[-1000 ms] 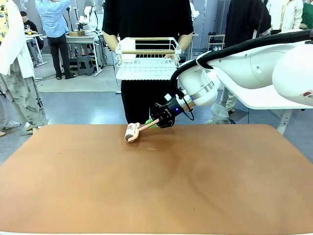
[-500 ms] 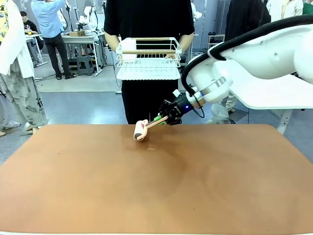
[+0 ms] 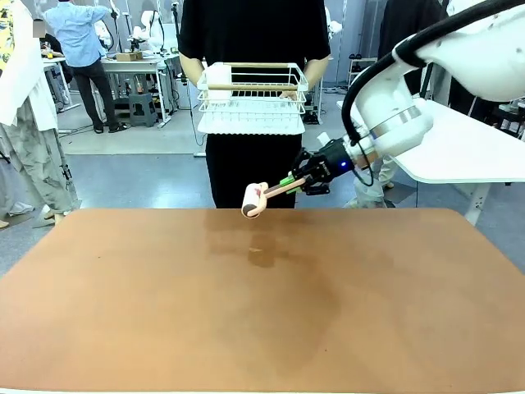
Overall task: Clean the table.
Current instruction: Clean the table with the Lint Roller when the human lifts the Dish drying rack.
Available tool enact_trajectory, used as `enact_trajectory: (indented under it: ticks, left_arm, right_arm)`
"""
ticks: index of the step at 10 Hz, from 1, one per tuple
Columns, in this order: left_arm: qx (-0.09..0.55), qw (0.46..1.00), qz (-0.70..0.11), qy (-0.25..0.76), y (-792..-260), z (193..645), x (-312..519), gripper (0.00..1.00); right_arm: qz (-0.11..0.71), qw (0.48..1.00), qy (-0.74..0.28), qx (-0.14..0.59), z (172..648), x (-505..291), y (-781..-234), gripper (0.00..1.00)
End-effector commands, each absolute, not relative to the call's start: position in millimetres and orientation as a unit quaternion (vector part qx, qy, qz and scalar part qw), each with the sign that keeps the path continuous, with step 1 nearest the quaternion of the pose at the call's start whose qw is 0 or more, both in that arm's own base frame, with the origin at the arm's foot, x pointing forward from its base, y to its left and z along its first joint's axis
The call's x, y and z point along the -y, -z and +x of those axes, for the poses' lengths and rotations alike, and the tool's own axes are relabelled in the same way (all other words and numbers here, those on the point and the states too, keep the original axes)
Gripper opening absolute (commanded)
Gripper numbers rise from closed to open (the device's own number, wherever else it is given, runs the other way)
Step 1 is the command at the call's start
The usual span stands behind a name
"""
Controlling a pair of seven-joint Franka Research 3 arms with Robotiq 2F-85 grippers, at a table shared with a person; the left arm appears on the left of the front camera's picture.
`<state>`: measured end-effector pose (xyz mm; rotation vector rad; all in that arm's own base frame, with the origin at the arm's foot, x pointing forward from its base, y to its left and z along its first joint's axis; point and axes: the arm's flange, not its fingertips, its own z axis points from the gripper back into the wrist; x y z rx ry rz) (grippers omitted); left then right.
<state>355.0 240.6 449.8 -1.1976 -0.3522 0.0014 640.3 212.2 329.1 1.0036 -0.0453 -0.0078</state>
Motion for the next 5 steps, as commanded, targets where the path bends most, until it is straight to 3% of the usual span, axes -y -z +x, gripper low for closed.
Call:
enact_trajectory:
  ticks: [1, 5]
  left_arm:
    - [0.167, 0.808, -0.565, 0.004, -450, 351, -242, 1.0]
    - [0.167, 0.808, -0.565, 0.004, -450, 351, -242, 1.0]
  right_arm:
    - [0.459, 0.887, 0.0, 0.047, 605, -189, -365, 0.0]
    - [0.357, 0.933, 0.038, 0.032, 585, -139, -424, 0.0]
